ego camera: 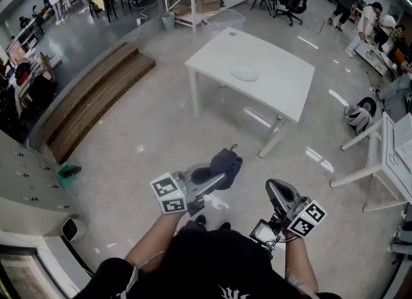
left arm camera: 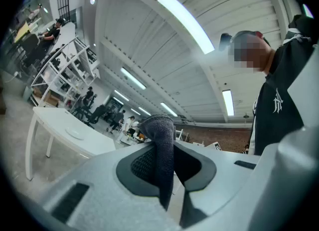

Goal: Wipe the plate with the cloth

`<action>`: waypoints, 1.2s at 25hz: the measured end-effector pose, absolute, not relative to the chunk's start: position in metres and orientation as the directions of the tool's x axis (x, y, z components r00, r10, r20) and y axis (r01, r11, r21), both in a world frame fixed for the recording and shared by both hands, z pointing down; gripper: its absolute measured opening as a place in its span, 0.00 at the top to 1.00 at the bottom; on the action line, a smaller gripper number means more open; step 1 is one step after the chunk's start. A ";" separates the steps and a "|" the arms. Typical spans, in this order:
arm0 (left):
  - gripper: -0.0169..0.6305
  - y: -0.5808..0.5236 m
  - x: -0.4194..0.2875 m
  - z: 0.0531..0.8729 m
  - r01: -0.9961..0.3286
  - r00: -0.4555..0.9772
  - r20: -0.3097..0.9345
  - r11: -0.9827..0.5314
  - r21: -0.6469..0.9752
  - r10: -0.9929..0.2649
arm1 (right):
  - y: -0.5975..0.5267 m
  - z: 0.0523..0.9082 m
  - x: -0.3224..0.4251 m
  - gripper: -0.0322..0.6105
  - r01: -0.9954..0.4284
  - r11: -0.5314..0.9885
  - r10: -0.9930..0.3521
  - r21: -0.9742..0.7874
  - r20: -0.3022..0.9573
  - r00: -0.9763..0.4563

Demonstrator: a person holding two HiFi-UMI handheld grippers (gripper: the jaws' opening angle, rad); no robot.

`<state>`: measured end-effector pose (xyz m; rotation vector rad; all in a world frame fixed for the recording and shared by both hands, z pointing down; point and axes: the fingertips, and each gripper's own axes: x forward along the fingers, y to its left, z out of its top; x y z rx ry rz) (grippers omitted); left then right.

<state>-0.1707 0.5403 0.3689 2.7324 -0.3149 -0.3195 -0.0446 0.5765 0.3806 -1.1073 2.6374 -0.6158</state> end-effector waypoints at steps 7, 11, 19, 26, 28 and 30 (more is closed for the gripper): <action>0.90 0.547 -0.180 0.347 -0.069 0.917 -0.312 -0.870 0.488 -0.248 | 0.584 0.369 -0.058 0.95 -0.632 0.636 -0.715 -0.443 -0.032 -0.698; 0.90 0.552 -0.172 0.350 -0.091 0.932 -0.275 -0.887 0.453 -0.236 | 0.590 0.368 -0.053 0.95 -0.631 0.646 -0.707 -0.430 -0.026 -0.706; 0.90 0.545 -0.165 0.378 -0.143 0.956 -0.163 -0.874 0.465 -0.243 | 0.590 0.366 -0.039 0.94 -0.627 0.651 -0.711 -0.427 -0.053 -0.701; 0.90 0.527 -0.133 0.401 -0.202 0.954 -0.098 -0.846 0.494 -0.285 | 0.571 0.386 0.011 0.94 -0.641 0.628 -0.721 -0.442 -0.019 -0.693; 0.90 0.520 -0.126 0.410 -0.213 0.955 -0.076 -0.839 0.501 -0.288 | 0.561 0.394 0.020 0.94 -0.640 0.621 -0.720 -0.452 -0.007 -0.693; 0.90 0.508 -0.120 0.419 -0.222 0.954 -0.062 -0.832 0.507 -0.293 | 0.548 0.401 0.026 0.94 -0.635 0.622 -0.716 -0.457 -0.004 -0.698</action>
